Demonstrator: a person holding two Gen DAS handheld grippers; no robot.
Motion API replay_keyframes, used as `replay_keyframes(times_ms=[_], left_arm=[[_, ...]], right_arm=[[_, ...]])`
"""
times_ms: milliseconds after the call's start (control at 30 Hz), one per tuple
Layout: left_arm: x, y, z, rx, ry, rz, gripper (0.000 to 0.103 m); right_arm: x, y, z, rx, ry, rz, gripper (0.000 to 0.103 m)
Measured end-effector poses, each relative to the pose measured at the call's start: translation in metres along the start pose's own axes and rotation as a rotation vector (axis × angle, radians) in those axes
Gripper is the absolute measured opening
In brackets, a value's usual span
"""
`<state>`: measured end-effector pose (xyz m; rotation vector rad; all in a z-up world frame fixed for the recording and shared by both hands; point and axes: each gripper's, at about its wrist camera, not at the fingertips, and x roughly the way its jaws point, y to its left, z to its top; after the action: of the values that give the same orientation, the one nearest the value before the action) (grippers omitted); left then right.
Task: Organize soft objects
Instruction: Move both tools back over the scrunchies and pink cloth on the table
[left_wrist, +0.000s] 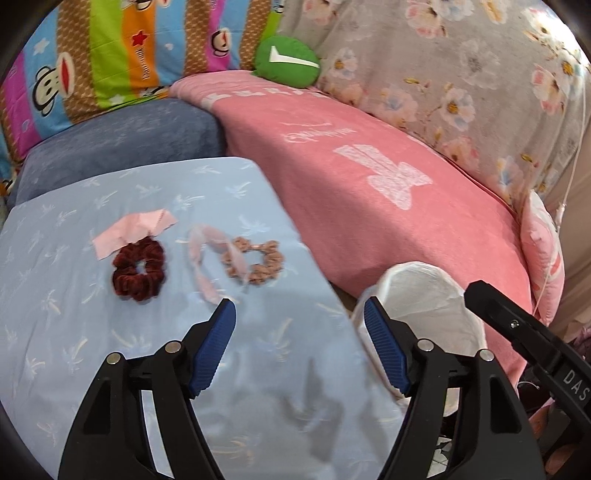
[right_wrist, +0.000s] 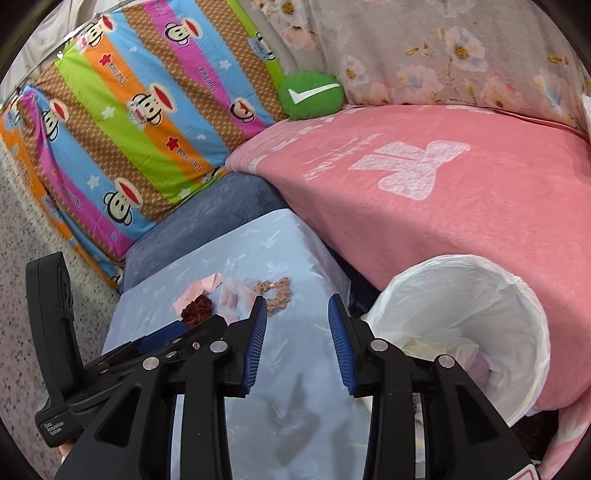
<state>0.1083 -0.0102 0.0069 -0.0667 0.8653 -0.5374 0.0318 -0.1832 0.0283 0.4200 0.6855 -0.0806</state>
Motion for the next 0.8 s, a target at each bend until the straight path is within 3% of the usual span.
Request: replay_keyframes(times_ms=[467, 800], left_arm=[[0.009, 0.107, -0.004, -0.133, 0.019, 0.132, 0.069], [0.029, 0.155, 0.001, -0.175, 0.048, 0.174, 0.069]], right_arm=[[0.073, 0.067, -0.016, -0.091, 0.109, 0.035, 0.040], [0.140, 0.112, -0.025, -0.139, 0.184, 0.063, 0.040]])
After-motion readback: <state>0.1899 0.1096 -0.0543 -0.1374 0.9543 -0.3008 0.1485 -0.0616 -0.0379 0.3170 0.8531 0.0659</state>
